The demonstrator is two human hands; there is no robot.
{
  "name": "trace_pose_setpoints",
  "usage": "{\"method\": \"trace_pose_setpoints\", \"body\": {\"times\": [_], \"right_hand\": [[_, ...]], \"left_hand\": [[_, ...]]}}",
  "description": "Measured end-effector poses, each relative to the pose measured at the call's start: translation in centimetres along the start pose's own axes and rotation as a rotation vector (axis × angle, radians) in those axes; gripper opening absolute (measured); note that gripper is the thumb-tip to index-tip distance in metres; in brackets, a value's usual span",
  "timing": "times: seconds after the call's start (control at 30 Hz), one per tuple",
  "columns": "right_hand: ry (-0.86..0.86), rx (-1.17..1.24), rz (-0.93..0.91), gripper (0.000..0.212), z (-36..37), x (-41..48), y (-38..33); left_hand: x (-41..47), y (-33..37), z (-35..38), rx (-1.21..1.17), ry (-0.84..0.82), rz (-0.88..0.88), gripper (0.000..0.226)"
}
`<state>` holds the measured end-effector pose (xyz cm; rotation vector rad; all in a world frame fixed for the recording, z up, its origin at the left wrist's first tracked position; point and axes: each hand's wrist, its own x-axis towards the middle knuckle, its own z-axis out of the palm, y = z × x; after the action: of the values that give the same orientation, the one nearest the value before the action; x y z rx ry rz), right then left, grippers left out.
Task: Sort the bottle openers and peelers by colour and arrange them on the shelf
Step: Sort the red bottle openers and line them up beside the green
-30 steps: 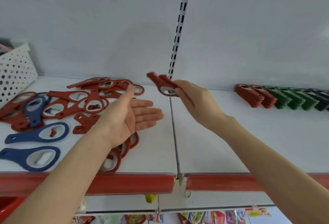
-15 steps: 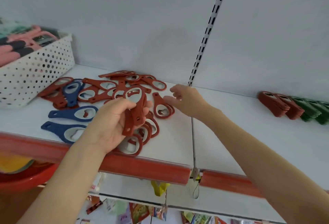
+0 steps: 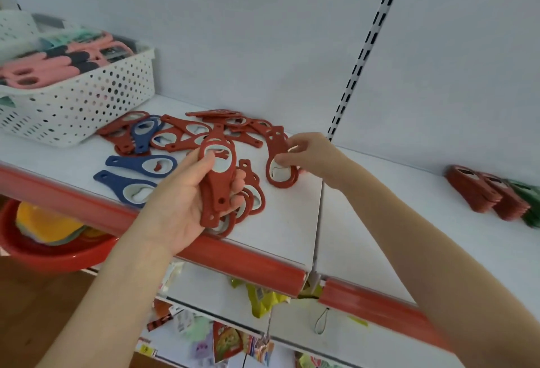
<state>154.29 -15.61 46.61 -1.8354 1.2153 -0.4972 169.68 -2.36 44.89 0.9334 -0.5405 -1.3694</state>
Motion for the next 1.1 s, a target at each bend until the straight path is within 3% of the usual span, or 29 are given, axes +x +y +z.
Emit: {"method": "trace_pose_setpoints", "body": {"times": [0.13,0.27,0.47,0.57,0.7,0.83,0.93,1.03,1.1], "right_hand": [[0.039,0.184,-0.17,0.019,-0.5,-1.5,-1.3],[-0.129,0.513,-0.181,0.016,0.2,-3.1,-2.9],[-0.181,0.463,-0.127,0.006,1.6,-3.3,-4.4],[-0.123,0.351,-0.073,0.013,1.4,-2.6,-5.2],[-0.088,0.481,-0.028,0.015,2.4,-1.7,-6.4],[0.129,0.634,-0.161,0.012,3.7,-1.9,-7.5],[0.214,0.368,-0.376,0.024,5.6,-2.7,-7.3],[0.135,-0.024,-0.497,0.03,8.2,-3.6,-6.6],[0.087,-0.039,-0.52,0.027,8.7,-4.1,-6.6]], "left_hand": [[-0.1,-0.4,0.5,-0.042,-0.034,-0.036,0.04],[-0.1,-0.8,1.4,-0.02,-0.062,-0.057,0.045],[0.1,0.0,1.1,0.078,-0.08,0.085,0.023],[0.0,0.9,0.1,0.107,-0.107,0.088,0.021],[0.3,2.1,-1.5,0.07,-0.137,0.059,0.029],[1.2,3.0,-3.0,-0.106,-0.13,-0.01,0.035],[2.1,3.5,-3.4,-0.188,-0.096,-0.022,0.041],[3.0,4.0,-3.4,-0.185,-0.067,0.004,0.046],[3.5,4.3,-3.7,-0.2,-0.035,-0.011,0.036]]}}
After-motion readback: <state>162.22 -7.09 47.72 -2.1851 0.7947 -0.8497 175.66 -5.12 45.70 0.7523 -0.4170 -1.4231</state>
